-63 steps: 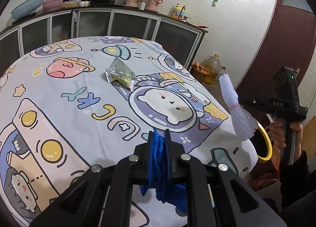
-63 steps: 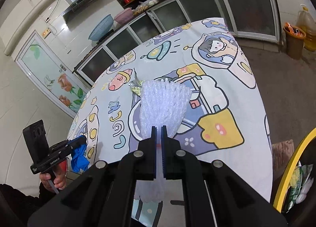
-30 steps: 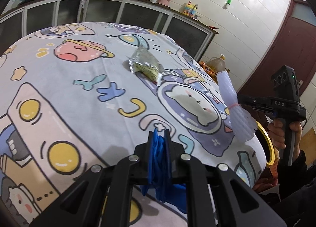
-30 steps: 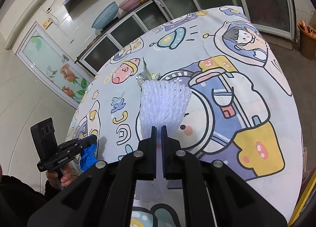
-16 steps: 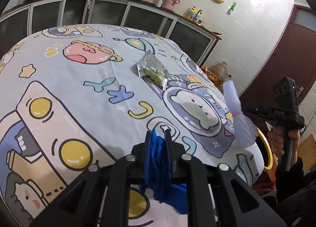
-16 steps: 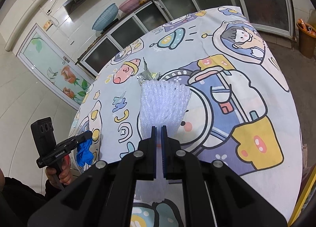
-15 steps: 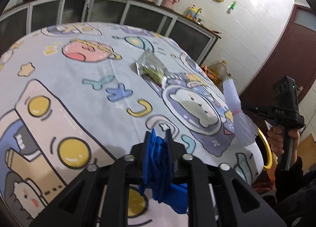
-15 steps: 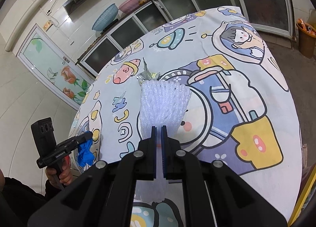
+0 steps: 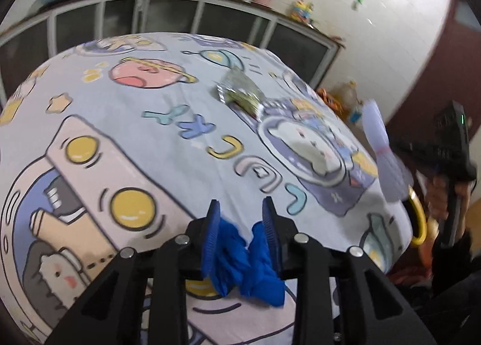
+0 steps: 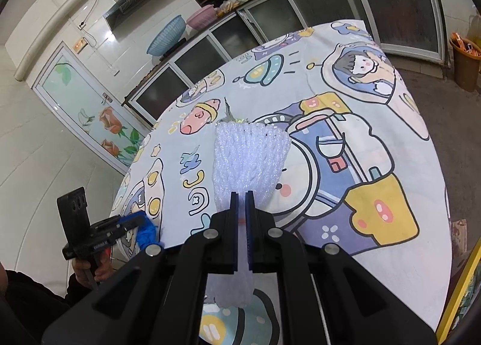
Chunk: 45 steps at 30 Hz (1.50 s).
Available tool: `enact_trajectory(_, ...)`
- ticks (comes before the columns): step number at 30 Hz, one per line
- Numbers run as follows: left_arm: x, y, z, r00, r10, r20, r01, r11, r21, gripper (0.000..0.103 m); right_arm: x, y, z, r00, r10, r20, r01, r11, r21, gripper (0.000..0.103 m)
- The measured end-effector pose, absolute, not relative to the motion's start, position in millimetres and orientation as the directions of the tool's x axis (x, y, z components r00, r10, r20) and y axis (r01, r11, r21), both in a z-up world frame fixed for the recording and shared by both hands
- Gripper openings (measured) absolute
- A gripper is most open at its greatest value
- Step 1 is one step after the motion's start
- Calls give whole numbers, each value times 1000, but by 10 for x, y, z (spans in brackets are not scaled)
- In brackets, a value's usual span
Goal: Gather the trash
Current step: 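Lift the blue cloth and mesh net off the table with both tools, then carry the blue cloth and mesh net over the bin and open both tools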
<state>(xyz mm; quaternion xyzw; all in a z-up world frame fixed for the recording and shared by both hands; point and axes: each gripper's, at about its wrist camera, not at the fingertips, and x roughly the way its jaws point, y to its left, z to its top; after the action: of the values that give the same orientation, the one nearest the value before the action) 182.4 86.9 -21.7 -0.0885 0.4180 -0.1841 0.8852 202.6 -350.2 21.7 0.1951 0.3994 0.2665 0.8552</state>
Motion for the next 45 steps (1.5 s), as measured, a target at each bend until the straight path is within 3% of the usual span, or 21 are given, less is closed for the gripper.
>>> enact_trajectory(1, 1829, 923, -201, 584, -402, -705, 238, 915, -325, 14, 2006, -3512, 230, 541, 613, -575, -302, 780, 548, 5)
enact_trajectory(3, 1814, 996, -148, 603, -378, -702, 213, 925, -315, 13, 1961, -3536, 259, 548, 617, -565, -306, 776, 551, 5)
enact_trajectory(5, 1782, 1013, -94, 620, -360, -698, 207, 932, -297, 4, 1923, -3543, 281, 552, 618, -560, -310, 776, 550, 5)
enact_trajectory(8, 1727, 952, -40, 597, -380, -707, 243, 925, -291, 5, 1855, -3578, 323, 561, 620, -549, -317, 773, 550, 5)
enact_trajectory(9, 1684, 902, -37, 580, -383, -719, 264, 923, -279, 8, 1837, -3600, 331, 562, 622, -545, -318, 771, 552, 5)
enact_trajectory(10, 1645, 854, -36, 572, -379, -727, 280, 924, -261, 22, 1818, -3620, 341, 564, 622, -543, -319, 771, 552, 5)
enact_trajectory(11, 1602, 796, -37, 570, -360, -738, 293, 929, -227, 45, 1798, -3637, 350, 568, 620, -541, -319, 772, 550, 5)
enact_trajectory(12, 1576, 747, -43, 570, -335, -750, 305, 934, -185, 53, 1779, -3659, 356, 572, 619, -538, -317, 772, 551, 5)
enact_trajectory(15, 1534, 607, -87, 561, -270, -783, 329, 940, -88, 55, 1732, -3697, 369, 576, 623, -529, -317, 767, 558, 5)
enact_trajectory(19, 1619, 611, -215, 517, -277, -810, 316, 941, -121, 55, 1654, -3706, 403, 583, 627, -517, -330, 764, 554, 5)
enact_trajectory(21, 1682, 604, -331, 496, -252, -831, 298, 948, -109, 41, 1625, -3728, 418, 588, 625, -514, -329, 765, 554, 5)
enact_trajectory(22, 1710, 616, -376, 482, -253, -839, 291, 949, -120, 23, 1612, -3737, 426, 590, 624, -512, -328, 765, 554, 5)
enact_trajectory(25, 1738, 670, -392, 479, -264, -837, 267, 952, -147, 6, 1579, -3772, 444, 597, 621, -508, -327, 766, 554, 5)
enact_trajectory(33, 1581, 909, 159, 613, -332, -717, 235, 943, -236, 4, 1421, -3911, 525, 627, 613, -481, -322, 766, 556, 5)
enact_trajectory(45, 1570, 133, 118, 535, -419, -734, 371, 897, -241, 4, 1113, -4397, 340, 673, 548, -497, -208, 785, 584, 5)
